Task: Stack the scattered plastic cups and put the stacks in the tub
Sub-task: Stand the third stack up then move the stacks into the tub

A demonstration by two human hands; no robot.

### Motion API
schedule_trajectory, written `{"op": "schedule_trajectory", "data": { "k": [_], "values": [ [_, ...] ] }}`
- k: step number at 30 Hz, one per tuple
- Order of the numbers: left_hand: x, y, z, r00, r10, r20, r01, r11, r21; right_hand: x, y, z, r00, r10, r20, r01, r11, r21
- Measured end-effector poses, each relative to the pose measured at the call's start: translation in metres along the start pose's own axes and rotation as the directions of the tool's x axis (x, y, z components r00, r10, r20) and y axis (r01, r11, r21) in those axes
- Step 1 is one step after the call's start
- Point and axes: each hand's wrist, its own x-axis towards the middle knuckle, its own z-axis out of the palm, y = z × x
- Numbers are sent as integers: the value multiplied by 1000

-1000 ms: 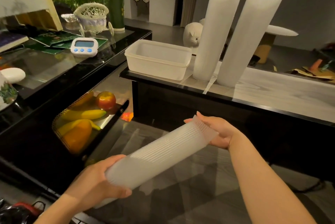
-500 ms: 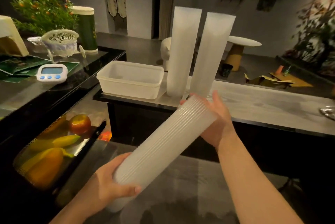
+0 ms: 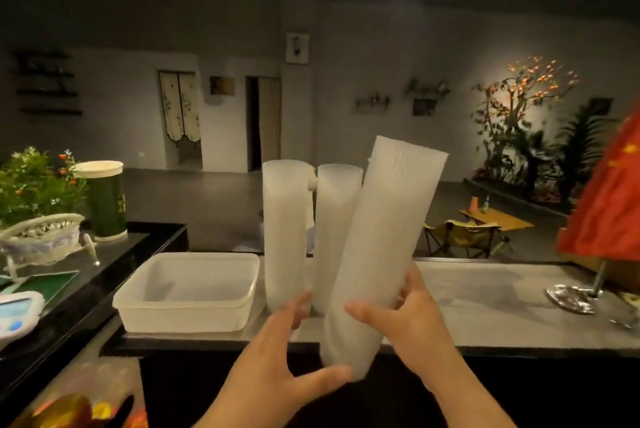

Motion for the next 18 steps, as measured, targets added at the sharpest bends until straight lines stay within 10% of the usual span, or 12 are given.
{"op": "schedule_trajectory", "data": {
  "k": [8, 18],
  "values": [
    [31, -3, -34, 974, -3, -226, -14, 997, -69, 109, 25, -40, 988, 21, -155, -67, 951, -301],
    [71, -13, -59, 947, -103, -304, 95, 995, -42, 121, 74, -11, 994, 63, -89, -84, 962, -259]
  ]
}}
